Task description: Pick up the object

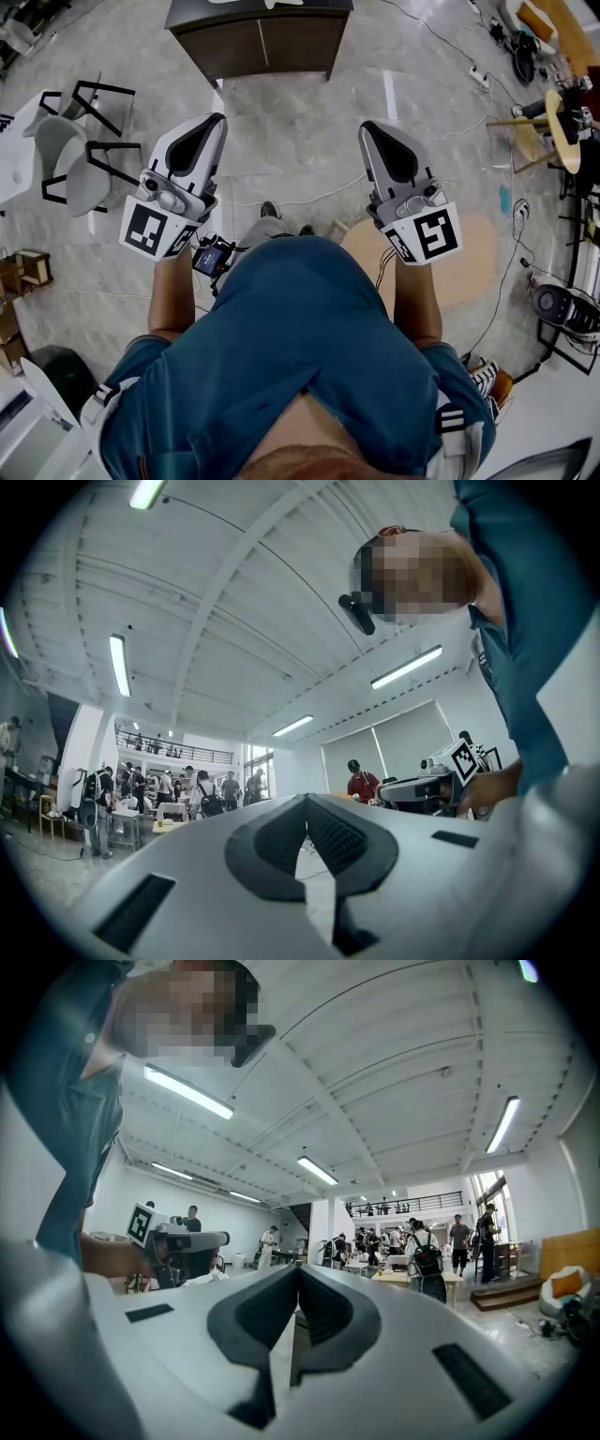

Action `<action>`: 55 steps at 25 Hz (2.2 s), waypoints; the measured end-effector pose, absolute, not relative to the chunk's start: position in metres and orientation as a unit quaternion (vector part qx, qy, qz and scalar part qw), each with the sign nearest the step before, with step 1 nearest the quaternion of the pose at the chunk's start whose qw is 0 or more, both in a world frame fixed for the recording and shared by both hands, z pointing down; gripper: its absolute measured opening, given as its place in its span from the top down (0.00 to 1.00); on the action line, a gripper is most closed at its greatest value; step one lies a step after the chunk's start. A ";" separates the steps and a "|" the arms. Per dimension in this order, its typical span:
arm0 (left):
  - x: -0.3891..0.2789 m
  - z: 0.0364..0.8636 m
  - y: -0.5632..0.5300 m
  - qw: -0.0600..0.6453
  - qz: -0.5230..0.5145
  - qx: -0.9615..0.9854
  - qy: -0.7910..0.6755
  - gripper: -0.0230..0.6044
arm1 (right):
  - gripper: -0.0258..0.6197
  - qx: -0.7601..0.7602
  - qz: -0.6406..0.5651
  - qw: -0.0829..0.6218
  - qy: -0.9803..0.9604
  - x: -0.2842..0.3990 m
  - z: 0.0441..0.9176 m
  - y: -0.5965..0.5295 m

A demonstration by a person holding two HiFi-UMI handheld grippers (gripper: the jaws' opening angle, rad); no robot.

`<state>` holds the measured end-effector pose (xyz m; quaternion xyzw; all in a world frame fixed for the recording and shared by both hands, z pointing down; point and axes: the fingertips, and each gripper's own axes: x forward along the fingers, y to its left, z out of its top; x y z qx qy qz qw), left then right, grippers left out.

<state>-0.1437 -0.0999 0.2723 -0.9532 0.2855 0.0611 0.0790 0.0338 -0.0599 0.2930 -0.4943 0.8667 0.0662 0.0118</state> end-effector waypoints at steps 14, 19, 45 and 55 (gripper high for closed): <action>-0.161 0.265 -0.192 0.073 0.082 -0.969 0.222 0.96 | 0.94 -0.546 0.078 0.002 0.834 0.007 0.279 -0.131; -0.166 0.271 -0.211 0.067 0.080 -0.972 0.211 0.96 | 0.94 -0.556 0.072 -0.002 0.828 0.001 0.284 -0.145; -0.060 0.275 -0.296 0.077 0.054 -0.963 0.253 0.96 | 0.94 -0.502 0.067 0.023 0.862 0.099 0.289 -0.258; -0.056 0.284 -0.341 0.071 0.051 -0.962 0.258 0.96 | 0.94 -0.499 0.063 0.017 0.864 0.102 0.295 -0.302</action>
